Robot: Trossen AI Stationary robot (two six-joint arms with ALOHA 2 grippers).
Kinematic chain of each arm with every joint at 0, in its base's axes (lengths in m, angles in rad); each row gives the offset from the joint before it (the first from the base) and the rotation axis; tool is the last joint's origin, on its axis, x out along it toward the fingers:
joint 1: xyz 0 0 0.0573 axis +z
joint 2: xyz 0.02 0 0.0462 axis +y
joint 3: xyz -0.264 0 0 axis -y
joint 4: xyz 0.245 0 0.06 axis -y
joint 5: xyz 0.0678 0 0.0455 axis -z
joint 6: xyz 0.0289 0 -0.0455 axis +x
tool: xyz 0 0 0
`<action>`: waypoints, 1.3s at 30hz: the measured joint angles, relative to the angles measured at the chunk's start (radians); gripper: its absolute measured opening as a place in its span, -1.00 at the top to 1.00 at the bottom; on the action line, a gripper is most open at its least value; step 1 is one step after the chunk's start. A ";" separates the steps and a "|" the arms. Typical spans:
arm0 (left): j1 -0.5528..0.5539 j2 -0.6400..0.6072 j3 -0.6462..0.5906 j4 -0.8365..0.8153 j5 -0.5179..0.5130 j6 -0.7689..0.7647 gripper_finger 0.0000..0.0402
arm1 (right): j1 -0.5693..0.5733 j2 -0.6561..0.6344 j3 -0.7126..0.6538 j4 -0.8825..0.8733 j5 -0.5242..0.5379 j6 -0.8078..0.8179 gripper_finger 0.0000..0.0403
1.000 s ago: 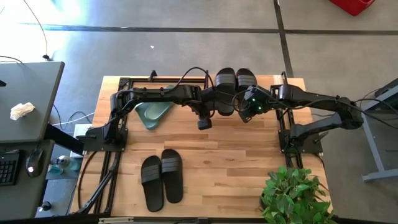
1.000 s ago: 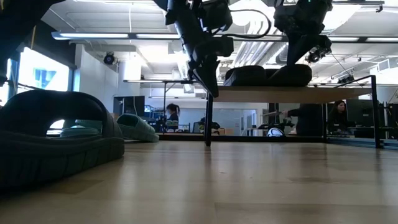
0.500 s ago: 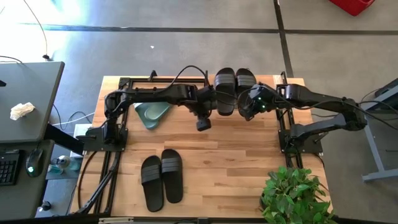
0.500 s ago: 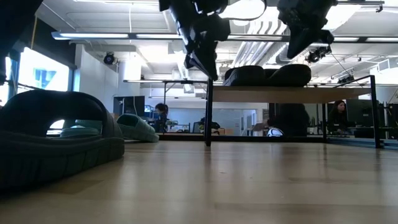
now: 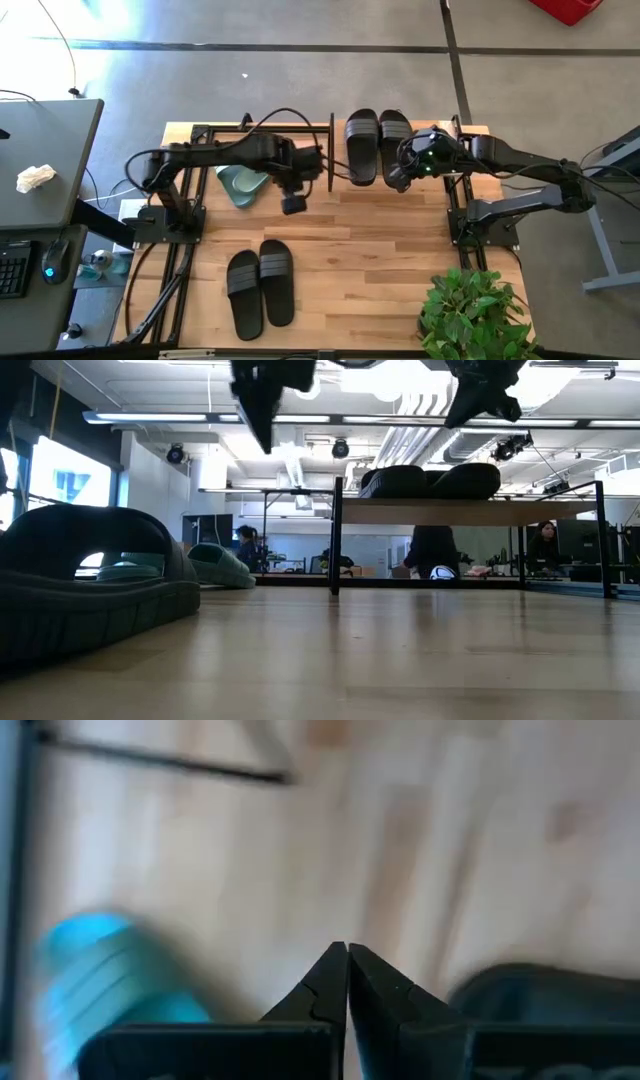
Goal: Pick and place slides into the shelf
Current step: Put the black slipper under the shelf
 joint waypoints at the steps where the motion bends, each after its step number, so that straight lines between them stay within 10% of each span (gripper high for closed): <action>1: 0.001 -0.009 0.000 -0.037 -0.043 -0.007 0.99 | 0.000 -0.002 0.000 0.009 0.000 -0.008 1.00; 11: 0.003 -0.032 -0.038 -0.211 -0.309 0.040 0.99 | 0.000 -0.006 0.000 0.024 -0.069 -0.111 1.00; 22: 0.131 -0.336 -0.519 0.334 -0.369 0.181 0.99 | 0.071 -0.007 0.000 0.052 -0.071 -0.238 1.00; 31: 0.198 -0.408 -0.684 0.398 -0.123 0.173 0.99 | 0.074 -0.007 0.000 0.154 -0.071 -0.301 1.00; 39: 0.033 -0.439 -0.656 0.313 0.238 0.059 0.99 | 0.074 -0.007 0.000 0.155 -0.072 -0.307 1.00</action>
